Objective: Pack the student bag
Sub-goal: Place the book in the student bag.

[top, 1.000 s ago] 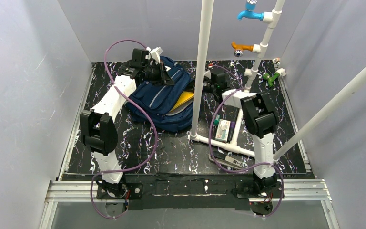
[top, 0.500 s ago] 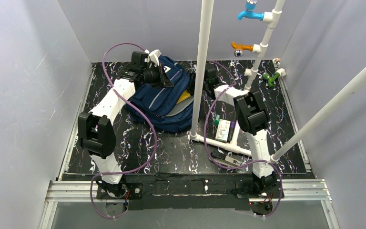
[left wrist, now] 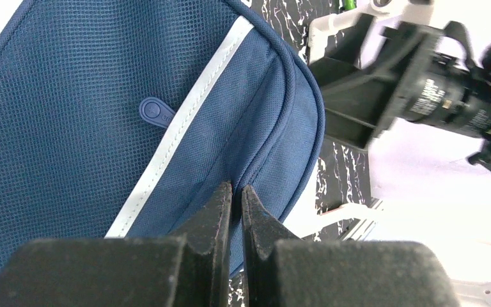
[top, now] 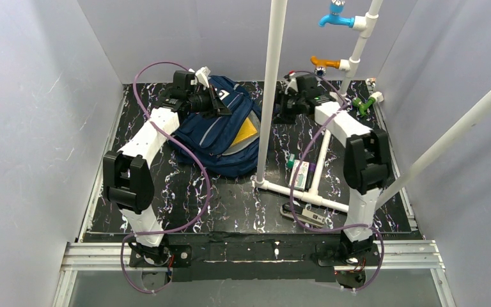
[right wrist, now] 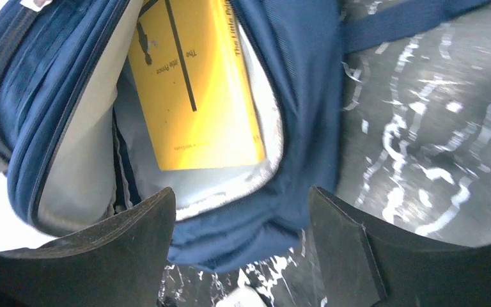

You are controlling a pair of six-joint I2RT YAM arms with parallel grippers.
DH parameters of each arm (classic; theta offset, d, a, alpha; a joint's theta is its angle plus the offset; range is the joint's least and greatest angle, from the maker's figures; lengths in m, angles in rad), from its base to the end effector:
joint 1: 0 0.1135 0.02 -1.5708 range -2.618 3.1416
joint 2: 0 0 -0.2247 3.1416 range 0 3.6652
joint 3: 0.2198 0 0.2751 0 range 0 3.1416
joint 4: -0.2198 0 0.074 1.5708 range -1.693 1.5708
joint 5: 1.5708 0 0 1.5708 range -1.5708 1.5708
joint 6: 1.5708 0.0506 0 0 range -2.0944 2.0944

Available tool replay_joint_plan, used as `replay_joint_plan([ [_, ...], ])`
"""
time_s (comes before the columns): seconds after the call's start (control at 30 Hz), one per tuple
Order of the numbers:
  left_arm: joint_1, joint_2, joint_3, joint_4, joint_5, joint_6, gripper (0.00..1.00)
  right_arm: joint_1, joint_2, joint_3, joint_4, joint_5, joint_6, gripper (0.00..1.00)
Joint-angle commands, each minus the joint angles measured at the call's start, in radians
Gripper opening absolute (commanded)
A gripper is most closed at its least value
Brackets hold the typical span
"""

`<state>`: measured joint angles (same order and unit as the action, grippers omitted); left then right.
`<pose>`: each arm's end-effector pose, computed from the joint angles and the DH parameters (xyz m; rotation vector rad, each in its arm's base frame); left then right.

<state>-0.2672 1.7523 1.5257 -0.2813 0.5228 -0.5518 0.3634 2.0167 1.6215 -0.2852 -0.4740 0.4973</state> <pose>0.4164 -0.1402 0.2753 0.0298 2.1726 -1.0291 0.4407 0.1923 0.1933 -0.1124 2.3508 0.9786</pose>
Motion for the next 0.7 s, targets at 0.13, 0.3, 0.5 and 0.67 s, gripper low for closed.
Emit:
replay_joint_plan([
  [0.13, 0.014, -0.105, -0.058, 0.067, 0.06, -0.07, 0.0, -0.061, -0.133, -0.229, 0.113, -0.067, -0.002, 0.84],
  [0.3, 0.01, -0.14, -0.115, 0.089, 0.068, -0.103, 0.0, -0.002, -0.01, -0.201, 0.231, -0.081, 0.078, 0.73],
  [0.5, -0.005, -0.14, -0.158, 0.141, 0.079, -0.146, 0.0, 0.079, 0.071, -0.095, 0.276, 0.013, 0.059, 0.28],
  [0.67, -0.036, -0.061, -0.115, 0.188, 0.078, -0.209, 0.0, 0.093, 0.289, 0.338, 0.162, 0.031, -0.019, 0.01],
])
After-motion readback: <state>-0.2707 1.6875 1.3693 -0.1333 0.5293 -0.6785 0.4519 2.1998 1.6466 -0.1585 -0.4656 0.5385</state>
